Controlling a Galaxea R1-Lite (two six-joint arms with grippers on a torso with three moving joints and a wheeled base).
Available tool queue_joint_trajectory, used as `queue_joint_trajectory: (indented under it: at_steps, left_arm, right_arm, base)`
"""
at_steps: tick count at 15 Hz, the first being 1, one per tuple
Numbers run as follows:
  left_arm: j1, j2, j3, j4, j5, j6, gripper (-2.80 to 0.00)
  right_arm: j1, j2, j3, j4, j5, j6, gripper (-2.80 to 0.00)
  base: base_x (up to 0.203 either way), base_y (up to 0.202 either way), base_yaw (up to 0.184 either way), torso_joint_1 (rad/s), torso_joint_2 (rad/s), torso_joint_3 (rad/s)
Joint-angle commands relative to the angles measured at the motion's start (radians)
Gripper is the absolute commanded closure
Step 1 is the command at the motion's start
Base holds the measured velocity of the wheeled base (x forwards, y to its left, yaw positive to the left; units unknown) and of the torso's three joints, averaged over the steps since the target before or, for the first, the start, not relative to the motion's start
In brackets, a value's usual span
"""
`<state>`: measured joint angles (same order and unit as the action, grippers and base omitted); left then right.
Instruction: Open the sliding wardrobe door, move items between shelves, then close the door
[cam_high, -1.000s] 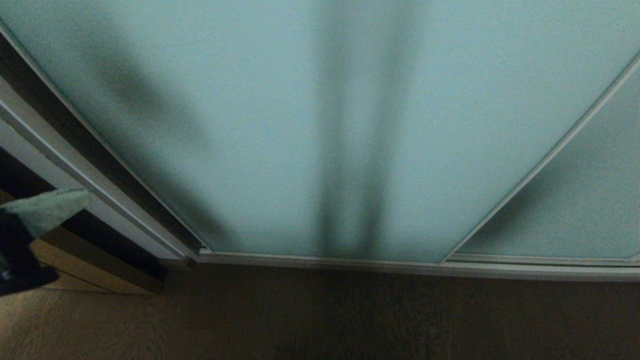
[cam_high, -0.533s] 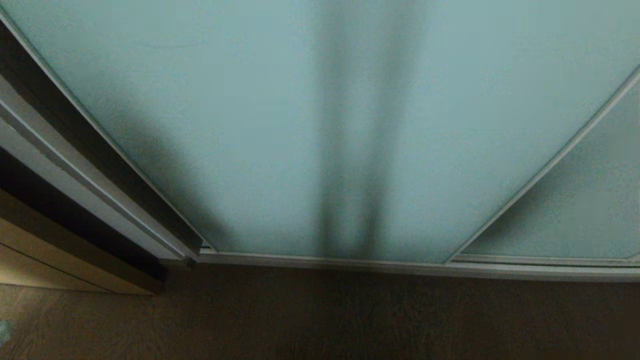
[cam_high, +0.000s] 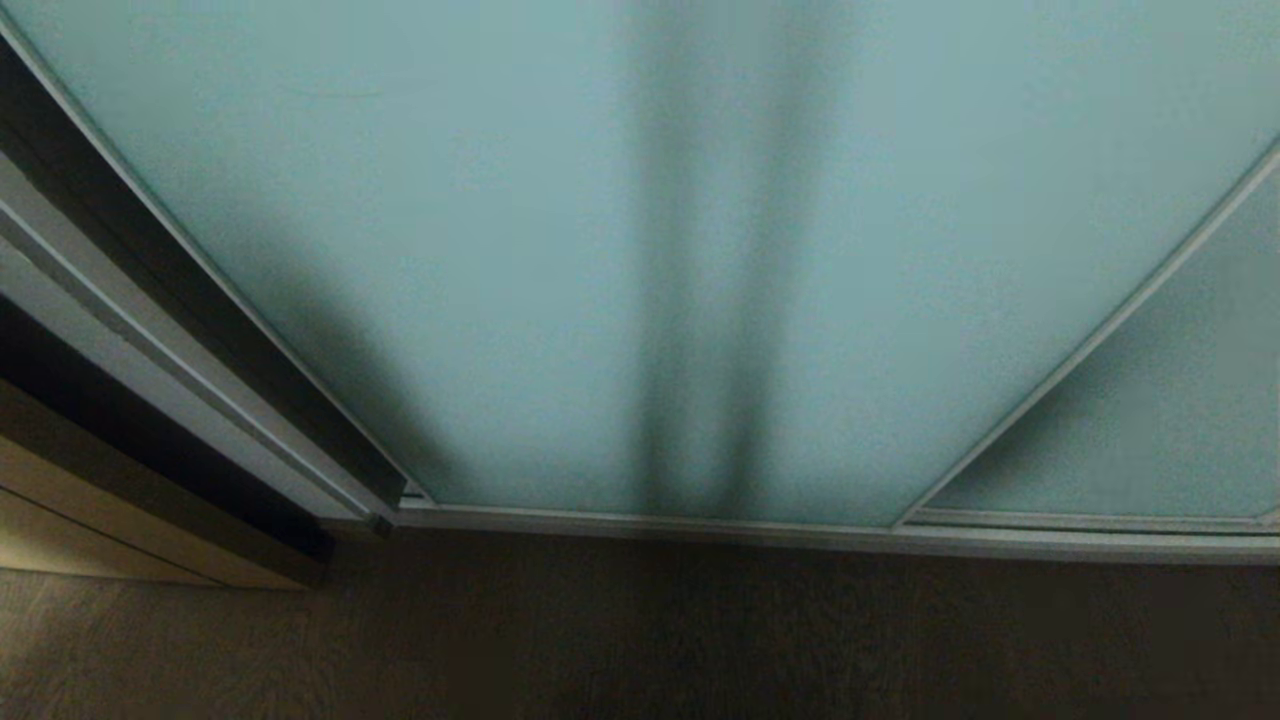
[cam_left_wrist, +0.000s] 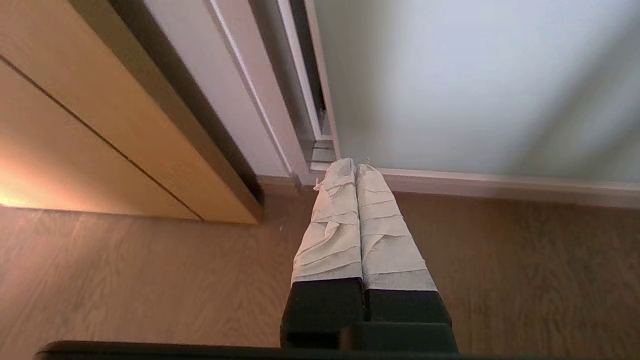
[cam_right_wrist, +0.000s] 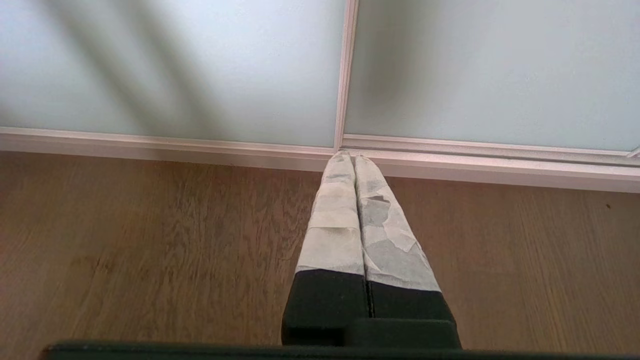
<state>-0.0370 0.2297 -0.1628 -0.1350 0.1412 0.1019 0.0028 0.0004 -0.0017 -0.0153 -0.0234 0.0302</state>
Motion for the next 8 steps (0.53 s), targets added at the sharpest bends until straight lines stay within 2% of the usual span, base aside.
queue_joint_trajectory:
  at_steps: [1,3,5,8]
  left_arm:
    - [0.006,-0.021,0.013,0.000,-0.002,-0.001,0.00]
    - [0.012,-0.038,0.065,-0.008,-0.003,-0.002,0.00]
    - [0.023,-0.146,0.118,0.008,-0.023,-0.002,0.00]
    - [0.031,-0.233,0.157,0.123,-0.157,-0.010,0.00]
  right_arm:
    - [0.000,0.001,0.000,0.000,0.000,0.000,0.00]
    - [0.000,0.001,0.000,0.000,0.000,0.000,0.00]
    - [0.000,0.001,0.001,0.000,-0.001,0.000,0.00]
    - [0.000,0.001,0.000,0.000,-0.001,0.000,0.00]
  base:
    - [0.000,0.000,0.000,0.000,0.00,0.000]
    - [0.000,0.000,0.000,0.000,0.00,0.000]
    - [0.000,0.000,0.000,0.000,0.00,0.000]
    - [0.000,0.000,0.000,0.000,0.00,0.000]
